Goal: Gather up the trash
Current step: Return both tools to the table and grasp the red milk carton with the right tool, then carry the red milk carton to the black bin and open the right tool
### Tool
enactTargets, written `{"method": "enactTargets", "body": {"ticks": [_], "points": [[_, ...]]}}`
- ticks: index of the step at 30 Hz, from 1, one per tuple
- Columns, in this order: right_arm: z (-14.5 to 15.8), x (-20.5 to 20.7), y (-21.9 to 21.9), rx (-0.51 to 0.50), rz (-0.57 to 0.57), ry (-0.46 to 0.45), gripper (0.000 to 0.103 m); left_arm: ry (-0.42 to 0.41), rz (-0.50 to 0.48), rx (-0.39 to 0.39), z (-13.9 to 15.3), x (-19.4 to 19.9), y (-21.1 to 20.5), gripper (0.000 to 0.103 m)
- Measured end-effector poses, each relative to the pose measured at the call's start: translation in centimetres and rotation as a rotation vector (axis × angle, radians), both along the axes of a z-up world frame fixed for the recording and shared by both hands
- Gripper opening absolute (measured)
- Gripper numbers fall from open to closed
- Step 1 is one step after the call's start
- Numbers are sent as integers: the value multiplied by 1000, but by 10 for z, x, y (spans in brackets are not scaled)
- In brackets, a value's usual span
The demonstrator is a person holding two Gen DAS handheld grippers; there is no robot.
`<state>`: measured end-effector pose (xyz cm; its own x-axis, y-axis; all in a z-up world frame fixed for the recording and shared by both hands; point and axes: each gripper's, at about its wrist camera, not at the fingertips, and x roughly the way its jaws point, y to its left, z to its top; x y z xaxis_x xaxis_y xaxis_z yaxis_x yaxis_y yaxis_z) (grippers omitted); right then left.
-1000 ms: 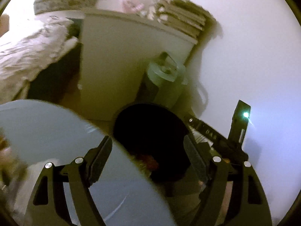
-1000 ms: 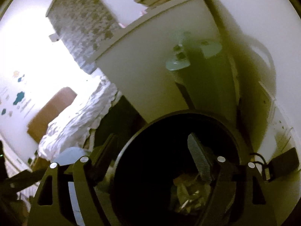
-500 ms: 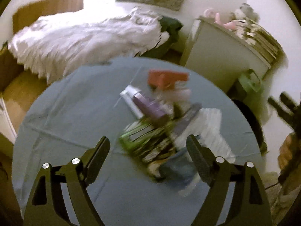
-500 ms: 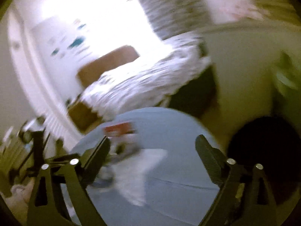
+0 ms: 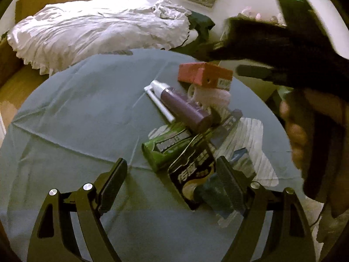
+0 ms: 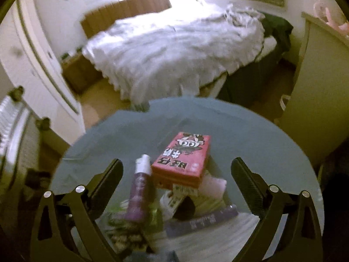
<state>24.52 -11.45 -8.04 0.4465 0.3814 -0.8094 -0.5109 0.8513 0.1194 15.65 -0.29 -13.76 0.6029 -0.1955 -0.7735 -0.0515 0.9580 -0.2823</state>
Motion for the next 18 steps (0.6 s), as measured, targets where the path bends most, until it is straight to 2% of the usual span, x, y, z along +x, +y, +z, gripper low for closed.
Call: {"method": "enactTargets", "body": {"ticks": [1,2,3,7,10,13,14,15,16,18], "points": [[-9,4,7,-34,-12,9,86,-4,3,0,-1,-1,0,83],[-15,7,7,-53,-22,23,66,-4,4,2,0,-2,0,83],[-23,11,7,-65,-33,47,57,-3,6,5,0,-1,-1,83],[-27,5,-9,-10,-48,21,54,-10,9,-15,1,1,-4,83],[-13,-10,-38,119,-45,-20,54,-15,16,17,0,5,-13,82],[5,-32,-78,245,-54,-65,54,-42,32,111,-3,8,-23,58],[8,-39,-92,265,-67,-75,54,-56,31,118,-3,7,-24,54],[11,-44,-102,282,-75,-79,54,-68,32,109,-3,6,-22,50],[11,-52,-118,315,-84,-84,54,-77,30,90,-2,5,-20,38],[12,-65,-144,336,-111,-99,54,-103,17,66,0,-3,-16,25]]}}
